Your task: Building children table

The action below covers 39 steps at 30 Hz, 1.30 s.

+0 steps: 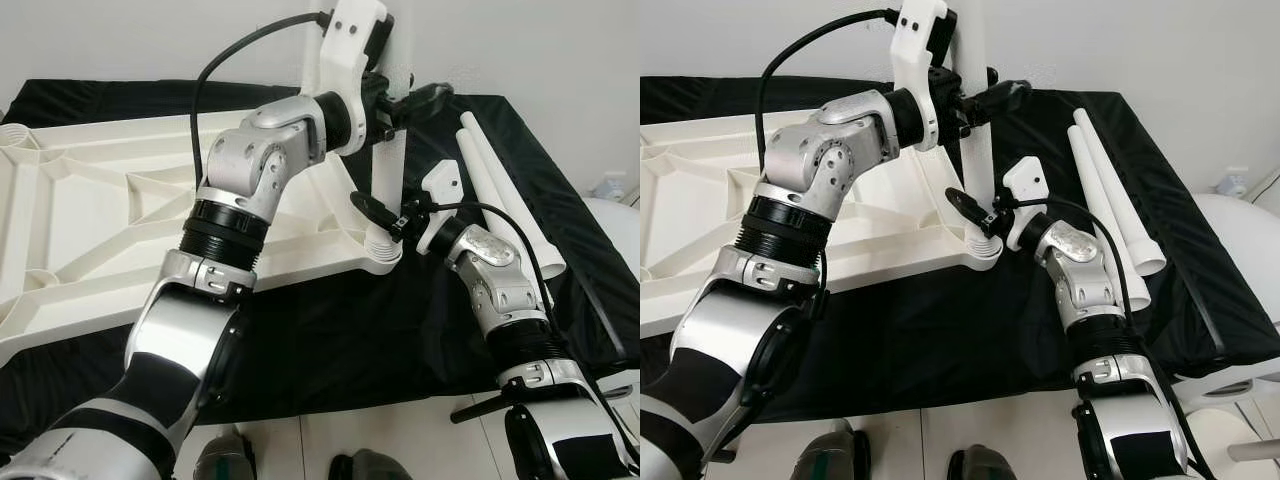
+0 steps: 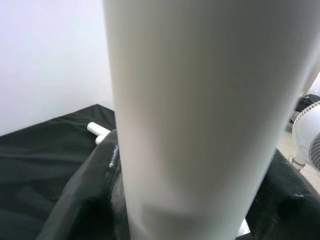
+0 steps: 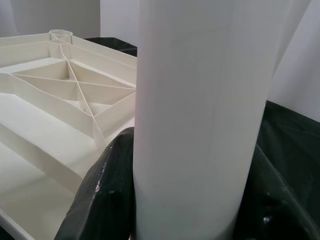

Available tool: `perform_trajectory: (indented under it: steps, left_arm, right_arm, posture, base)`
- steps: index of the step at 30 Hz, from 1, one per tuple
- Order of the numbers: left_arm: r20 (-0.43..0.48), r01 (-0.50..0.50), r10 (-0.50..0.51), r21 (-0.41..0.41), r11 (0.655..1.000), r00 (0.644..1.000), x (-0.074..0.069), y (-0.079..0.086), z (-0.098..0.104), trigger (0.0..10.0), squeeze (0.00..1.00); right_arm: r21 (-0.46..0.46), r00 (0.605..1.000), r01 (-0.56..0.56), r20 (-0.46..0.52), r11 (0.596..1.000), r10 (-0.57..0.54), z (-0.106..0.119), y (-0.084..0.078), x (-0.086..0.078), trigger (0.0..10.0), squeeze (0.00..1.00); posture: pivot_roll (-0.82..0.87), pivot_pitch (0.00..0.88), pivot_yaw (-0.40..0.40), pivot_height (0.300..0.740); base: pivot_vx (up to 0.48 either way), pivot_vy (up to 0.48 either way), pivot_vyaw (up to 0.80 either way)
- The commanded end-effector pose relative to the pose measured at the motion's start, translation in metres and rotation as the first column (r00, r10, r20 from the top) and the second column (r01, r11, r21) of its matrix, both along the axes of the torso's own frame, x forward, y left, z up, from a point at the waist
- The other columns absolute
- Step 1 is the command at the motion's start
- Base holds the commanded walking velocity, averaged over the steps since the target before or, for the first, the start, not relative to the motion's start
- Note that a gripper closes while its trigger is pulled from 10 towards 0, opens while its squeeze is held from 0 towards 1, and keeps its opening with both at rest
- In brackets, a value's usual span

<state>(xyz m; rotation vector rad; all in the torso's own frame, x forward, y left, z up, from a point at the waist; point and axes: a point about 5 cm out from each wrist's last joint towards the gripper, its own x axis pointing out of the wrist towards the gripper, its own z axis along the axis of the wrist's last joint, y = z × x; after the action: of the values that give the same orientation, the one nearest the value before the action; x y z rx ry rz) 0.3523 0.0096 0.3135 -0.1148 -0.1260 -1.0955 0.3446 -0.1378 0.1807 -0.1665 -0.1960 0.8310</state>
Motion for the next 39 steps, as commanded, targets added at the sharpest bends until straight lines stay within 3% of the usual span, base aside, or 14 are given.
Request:
perform_trajectory:
  steps: [1, 3, 6, 7, 12, 14, 16, 17, 19, 20, 24, 25, 26, 39]
  left_arm:
    - [0.013, 0.012, -0.012, -0.003, 1.000, 1.000, -0.001, -0.003, 0.005, 0.0, 0.00]
    - [0.010, 0.006, -0.006, 0.000, 1.000, 1.000, 0.000, -0.002, 0.005, 3.8, 0.00]
    - [0.007, 0.001, -0.001, 0.000, 1.000, 1.000, 0.001, -0.001, 0.005, 3.5, 0.00]
    - [0.008, -0.006, 0.006, -0.014, 1.000, 1.000, 0.001, -0.001, 0.006, 0.0, 0.00]
    - [0.013, -0.015, 0.015, -0.019, 1.000, 1.000, 0.002, 0.000, 0.009, 0.0, 0.00]
    - [0.019, -0.062, 0.061, 0.007, 0.998, 0.998, 0.006, 0.001, 0.009, 10.0, 0.00]
    - [0.026, -0.085, 0.085, 0.013, 0.996, 0.996, 0.007, 0.001, 0.010, 10.0, 0.00]
    - [0.025, -0.096, 0.096, 0.011, 0.995, 0.995, 0.008, 0.002, 0.010, 10.0, 0.00]
    - [0.023, -0.107, 0.107, 0.008, 0.994, 0.994, 0.008, 0.002, 0.011, 10.0, 0.00]
    - [0.025, -0.118, 0.118, 0.004, 0.993, 0.993, 0.009, 0.002, 0.012, 10.0, 0.00]
    - [0.030, -0.169, 0.169, -0.011, 0.986, 0.985, 0.013, 0.006, 0.014, 10.0, 0.00]
    - [0.031, -0.194, 0.195, -0.021, 0.981, 0.980, 0.015, 0.008, 0.016, 10.0, 0.00]
    - [0.038, -0.219, 0.220, -0.027, 0.975, 0.975, 0.016, 0.010, 0.018, 10.0, 0.00]
    - [0.080, -0.279, 0.286, -0.086, 0.956, 0.955, 0.010, 0.015, 0.037, 10.0, 0.00]
  right_arm:
    - [-0.017, 0.999, -0.009, -0.054, 1.000, 0.008, -0.014, 0.003, -0.001, 10.0, 0.00]
    - [-0.013, 0.999, -0.004, -0.052, 1.000, 0.003, -0.013, 0.003, -0.001, 10.0, 0.00]
    - [-0.009, 0.999, 0.003, -0.049, 1.000, -0.003, -0.013, 0.002, 0.000, 10.0, 0.00]
    - [0.003, 0.999, 0.021, -0.048, 1.000, -0.021, -0.012, 0.001, 0.001, 10.0, 0.00]
    - [0.016, 0.998, 0.036, -0.048, 0.999, -0.035, -0.011, 0.000, 0.002, 10.0, 0.00]
    - [0.036, 0.995, 0.088, -0.050, 0.995, -0.086, -0.007, -0.004, 0.006, 10.0, 0.00]
    - [0.072, 0.992, 0.109, -0.077, 0.991, -0.103, -0.005, -0.007, 0.009, 10.0, 0.00]
    - [0.082, 0.989, 0.125, -0.084, 0.989, -0.118, -0.004, -0.009, 0.010, 10.0, 0.33]
    - [0.088, 0.987, 0.142, -0.089, 0.986, -0.135, -0.003, -0.011, 0.011, 10.0, 0.33]
    - [0.092, 0.988, 0.136, -0.087, 0.986, -0.128, -0.002, -0.011, 0.011, 10.0, 1.00]
    - [0.081, 0.983, 0.180, -0.058, 0.980, -0.176, 0.001, -0.011, 0.012, 10.0, 1.00]
    - [0.069, 0.976, 0.216, -0.033, 0.974, -0.214, 0.003, -0.010, 0.013, 10.0, 0.78]
    - [0.067, 0.969, 0.247, -0.022, 0.967, -0.247, 0.005, -0.009, 0.014, 10.0, 0.00]
    - [0.070, 0.955, 0.290, 0.046, 0.955, -0.293, 0.021, 0.016, 0.010, 10.0, 0.00]
  posture:
    - [0.03, 0.000, -0.051, 0.740]
    - [0.03, 0.000, -0.051, 0.740]
    - [0.03, 0.000, -0.051, 0.740]
    - [0.03, 0.001, -0.051, 0.740]
    - [0.03, 0.009, -0.050, 0.740]
    - [0.03, 0.018, -0.050, 0.740]
    - [0.03, 0.019, -0.049, 0.740]
    - [0.03, 0.021, -0.050, 0.740]
    - [0.03, 0.021, -0.050, 0.740]
    - [0.03, 0.025, -0.053, 0.740]
    - [0.03, 0.028, -0.053, 0.740]
    - [0.03, 0.032, -0.053, 0.740]
    - [0.03, 0.034, -0.053, 0.740]
    - [0.03, 0.051, -0.054, 0.740]
  base:
    - [0.000, 0.000, 0.00]
    - [0.000, 0.000, 0.00]
    - [0.000, 0.000, 0.00]
    - [0.000, 0.000, 0.00]
    - [0.000, 0.000, 0.00]
    - [0.000, 0.000, 0.00]
    - [0.000, 0.000, 0.00]
    - [0.000, 0.000, 0.00]
    - [0.000, 0.000, 0.00]
    - [0.000, 0.000, 0.00]
    - [0.000, 0.000, 0.00]
    - [0.000, 0.000, 0.00]
    - [0.000, 0.000, 0.00]
    - [0.000, 0.000, 0.00]
